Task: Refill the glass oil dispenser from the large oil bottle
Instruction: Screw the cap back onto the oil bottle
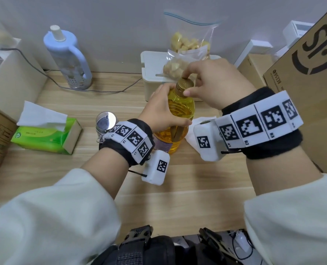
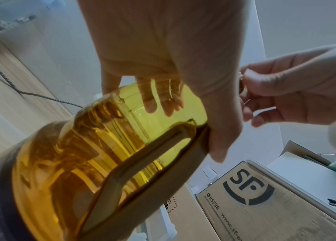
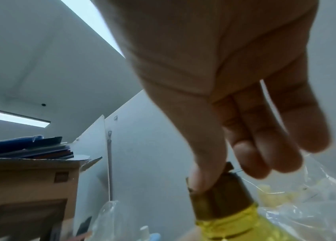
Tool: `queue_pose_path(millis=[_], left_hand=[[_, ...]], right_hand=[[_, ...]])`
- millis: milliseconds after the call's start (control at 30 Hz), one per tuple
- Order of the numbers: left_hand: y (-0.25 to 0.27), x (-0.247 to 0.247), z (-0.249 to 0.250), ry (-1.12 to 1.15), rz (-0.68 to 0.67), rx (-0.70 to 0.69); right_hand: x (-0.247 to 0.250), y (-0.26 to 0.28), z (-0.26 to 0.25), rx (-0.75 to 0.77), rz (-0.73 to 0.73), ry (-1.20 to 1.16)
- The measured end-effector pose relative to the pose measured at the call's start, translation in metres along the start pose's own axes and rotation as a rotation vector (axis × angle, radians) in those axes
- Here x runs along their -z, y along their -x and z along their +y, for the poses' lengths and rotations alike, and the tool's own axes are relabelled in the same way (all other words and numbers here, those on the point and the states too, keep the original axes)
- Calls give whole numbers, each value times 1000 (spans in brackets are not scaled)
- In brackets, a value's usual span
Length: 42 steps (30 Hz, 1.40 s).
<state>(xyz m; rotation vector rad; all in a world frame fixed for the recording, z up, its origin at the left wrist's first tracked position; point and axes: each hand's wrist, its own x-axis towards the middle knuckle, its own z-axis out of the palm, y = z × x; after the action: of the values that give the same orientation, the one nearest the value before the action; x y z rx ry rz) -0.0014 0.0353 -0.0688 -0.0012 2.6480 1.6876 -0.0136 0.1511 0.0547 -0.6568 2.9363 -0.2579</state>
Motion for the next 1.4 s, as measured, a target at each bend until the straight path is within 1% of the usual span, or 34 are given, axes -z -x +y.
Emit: queue_pose_path(millis=[67, 167, 200, 300, 400, 533, 567, 667, 733, 867, 900, 1033, 1067, 1200, 1333, 1400], left_hand=[[1, -1, 0, 8, 3, -4], [1, -2, 0, 18, 15, -9], [1, -2, 0, 16, 18, -10], [0, -2, 0, 4, 13, 8], [1, -2, 0, 17, 12, 10], [2, -4, 0, 13, 25, -5], [1, -4, 0, 8, 23, -5], [1, -2, -1, 9, 19, 2], [1, -4, -1, 14, 25, -4], [5, -8, -1, -27, 47, -26], [6, -8, -1, -32, 43, -33], [7, -6, 1, -52, 27, -32], [8, -6, 1, -48, 33, -33], [11, -8, 2, -39, 48, -35], [13, -10, 3, -3, 67, -39], [13, -10, 4, -7, 66, -36]], right_hand=[[-3, -2, -1, 3, 32, 27], [-9, 0, -6, -57, 80, 110], [-10, 2, -6, -55, 89, 109], [-6, 3, -2, 0, 23, 13], [-6, 0, -2, 39, 44, 22], [-10, 2, -8, -48, 127, 74], [-10, 3, -7, -47, 114, 58], [-7, 3, -5, 36, 16, -5], [-6, 2, -4, 53, 24, 15], [-6, 6, -11, -38, 53, 95], [-6, 8, -12, -38, 51, 89], [-3, 9, -9, 35, -15, 37], [-3, 9, -9, 37, -13, 45], [-8, 10, -13, -23, 60, 73], [-16, 9, -18, -93, 147, 149], [-18, 9, -20, -96, 173, 178]])
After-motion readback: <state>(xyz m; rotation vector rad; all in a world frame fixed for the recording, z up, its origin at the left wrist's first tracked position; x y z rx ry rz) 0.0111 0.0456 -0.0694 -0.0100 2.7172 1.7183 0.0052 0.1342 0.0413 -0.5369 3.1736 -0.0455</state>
